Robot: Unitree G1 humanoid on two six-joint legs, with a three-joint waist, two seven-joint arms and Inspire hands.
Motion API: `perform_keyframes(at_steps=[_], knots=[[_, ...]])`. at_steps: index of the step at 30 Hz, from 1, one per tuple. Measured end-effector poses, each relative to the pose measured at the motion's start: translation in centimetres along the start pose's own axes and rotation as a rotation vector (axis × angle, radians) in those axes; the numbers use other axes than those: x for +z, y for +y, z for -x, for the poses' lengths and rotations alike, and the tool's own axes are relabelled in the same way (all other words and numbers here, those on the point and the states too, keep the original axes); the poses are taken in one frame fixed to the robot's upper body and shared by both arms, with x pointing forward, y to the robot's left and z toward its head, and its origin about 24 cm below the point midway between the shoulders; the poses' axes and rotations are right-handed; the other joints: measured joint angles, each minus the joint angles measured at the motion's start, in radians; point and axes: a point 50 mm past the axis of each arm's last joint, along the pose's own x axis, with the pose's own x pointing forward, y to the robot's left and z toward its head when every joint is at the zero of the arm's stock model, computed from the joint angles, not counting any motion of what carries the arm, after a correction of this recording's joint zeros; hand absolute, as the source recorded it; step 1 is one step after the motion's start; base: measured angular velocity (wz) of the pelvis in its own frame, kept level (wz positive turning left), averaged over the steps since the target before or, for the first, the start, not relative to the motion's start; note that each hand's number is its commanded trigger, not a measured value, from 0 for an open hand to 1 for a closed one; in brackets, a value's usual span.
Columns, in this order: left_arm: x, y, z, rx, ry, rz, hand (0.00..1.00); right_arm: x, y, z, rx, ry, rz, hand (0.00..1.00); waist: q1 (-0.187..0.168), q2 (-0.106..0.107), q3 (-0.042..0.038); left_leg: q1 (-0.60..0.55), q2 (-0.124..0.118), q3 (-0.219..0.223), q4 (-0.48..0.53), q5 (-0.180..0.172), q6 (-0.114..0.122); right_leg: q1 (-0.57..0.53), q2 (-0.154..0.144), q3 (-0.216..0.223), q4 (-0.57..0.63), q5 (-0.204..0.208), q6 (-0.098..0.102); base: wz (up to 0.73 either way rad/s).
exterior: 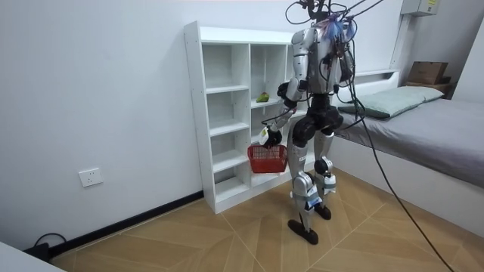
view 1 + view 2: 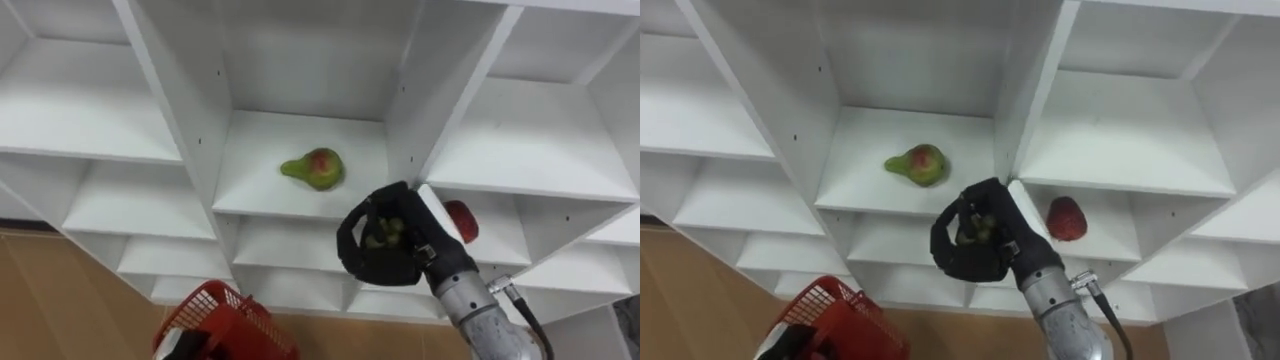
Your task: Collect fruits from the closet
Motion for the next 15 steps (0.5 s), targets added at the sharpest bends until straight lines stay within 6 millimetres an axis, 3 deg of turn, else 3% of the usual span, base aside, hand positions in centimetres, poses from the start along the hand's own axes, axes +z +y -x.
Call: perform_keyframes(at_steps=[8, 15], knots=[[1.0, 0.1, -0.3, -0.029, -0.036, 0.085, 1.00, -0.8, 2.1, -1.1, 0.109, 0.023, -0.032, 1.00, 0.029, -0.024, 0.0011, -0.007, -0.001, -0.006, -0.003, 0.000, 0.000, 0.002, 0.000, -0.005, -0.016, 0.000, 0.000, 0.02], [2.6, -0.3, -0.4, -0.078, -0.103, 0.117, 1.00, -2.1, 2.2, -1.4, 0.113, 0.082, -0.030, 1.00, 0.039, -0.039, 0.0026, -0.017, -0.001, -0.028, 0.001, 0.002, -0.003, 0.004, -0.004, -0.030, -0.016, 0.000, 0.000, 0.09]])
